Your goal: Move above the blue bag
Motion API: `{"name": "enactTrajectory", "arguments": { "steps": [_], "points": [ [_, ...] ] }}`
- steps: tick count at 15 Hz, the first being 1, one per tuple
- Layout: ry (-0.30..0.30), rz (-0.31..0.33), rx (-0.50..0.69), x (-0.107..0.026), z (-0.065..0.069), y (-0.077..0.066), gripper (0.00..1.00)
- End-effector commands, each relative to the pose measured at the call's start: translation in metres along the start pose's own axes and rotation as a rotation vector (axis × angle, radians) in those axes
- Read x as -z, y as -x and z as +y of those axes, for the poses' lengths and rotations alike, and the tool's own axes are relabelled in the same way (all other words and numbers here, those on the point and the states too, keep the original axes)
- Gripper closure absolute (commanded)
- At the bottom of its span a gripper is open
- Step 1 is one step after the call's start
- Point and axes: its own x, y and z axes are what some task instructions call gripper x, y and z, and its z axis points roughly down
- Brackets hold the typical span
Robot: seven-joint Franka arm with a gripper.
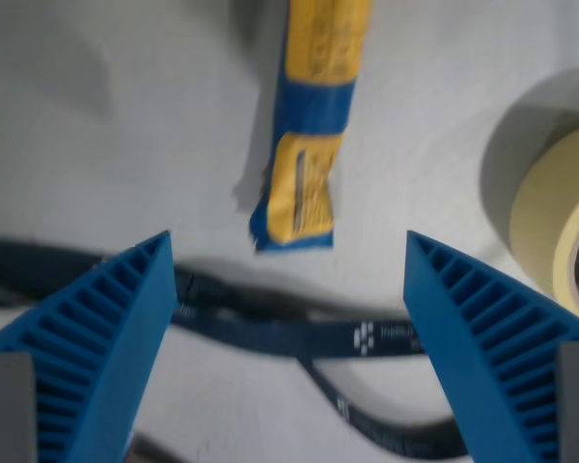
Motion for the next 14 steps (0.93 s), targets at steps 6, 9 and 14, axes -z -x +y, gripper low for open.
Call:
{"name": "enactTrajectory", "arguments": {
  "steps": [6,9,14],
  "points": [
    [-0.021,-0.023,-0.177,-0.026,0.007,-0.030,0.00],
    [-0.024,-0.016,-0.178,-0.034,0.009,-0.036,0.00],
    [-0.020,-0.016,-0.169,-0.042,0.011,-0.042,0.00]
  ]
}}
